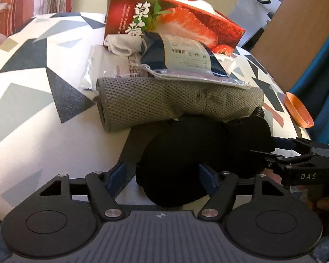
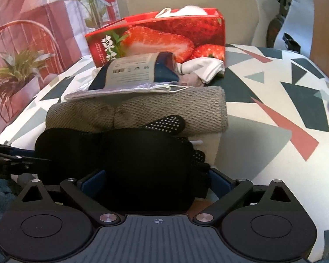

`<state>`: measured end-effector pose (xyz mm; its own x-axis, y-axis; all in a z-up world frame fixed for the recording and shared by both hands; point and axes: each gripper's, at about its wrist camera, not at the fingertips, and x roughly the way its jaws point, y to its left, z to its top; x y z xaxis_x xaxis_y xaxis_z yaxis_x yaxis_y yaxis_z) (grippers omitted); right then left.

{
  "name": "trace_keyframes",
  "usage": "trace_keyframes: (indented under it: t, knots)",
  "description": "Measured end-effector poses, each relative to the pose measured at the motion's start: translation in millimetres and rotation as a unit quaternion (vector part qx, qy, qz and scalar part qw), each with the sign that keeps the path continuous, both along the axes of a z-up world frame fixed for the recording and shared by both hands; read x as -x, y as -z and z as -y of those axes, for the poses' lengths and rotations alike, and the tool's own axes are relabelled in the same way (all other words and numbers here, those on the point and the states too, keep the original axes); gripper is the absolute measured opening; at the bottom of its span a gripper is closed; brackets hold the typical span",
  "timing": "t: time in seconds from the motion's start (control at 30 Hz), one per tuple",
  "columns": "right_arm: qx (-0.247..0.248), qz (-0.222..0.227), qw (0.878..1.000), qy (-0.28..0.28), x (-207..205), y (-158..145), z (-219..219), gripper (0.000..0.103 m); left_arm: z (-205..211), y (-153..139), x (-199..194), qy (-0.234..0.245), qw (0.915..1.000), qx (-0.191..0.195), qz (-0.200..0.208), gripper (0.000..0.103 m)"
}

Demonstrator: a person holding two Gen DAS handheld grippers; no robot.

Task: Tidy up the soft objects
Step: 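Close both grippers on the black eye mask, then lift the black eye mask with both grippers toward the red box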

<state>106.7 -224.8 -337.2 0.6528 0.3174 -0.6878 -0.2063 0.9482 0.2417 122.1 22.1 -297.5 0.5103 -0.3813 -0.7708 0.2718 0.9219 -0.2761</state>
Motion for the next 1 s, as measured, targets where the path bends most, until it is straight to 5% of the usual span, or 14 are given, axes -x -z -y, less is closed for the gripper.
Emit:
trace_keyframes:
  t: [0.5, 1.0]
  knots:
    - [-0.008, 0.019, 1.0, -0.016, 5, -8, -2, 0.082, 0, -5, 3, 0.002, 0.9997, 0.008, 0.024, 0.041]
    - [-0.01, 0.1, 0.995, -0.002, 20, -36, 4, 0.031, -9, -18, 12, -0.011, 0.9967, 0.022, 0.078, 0.024]
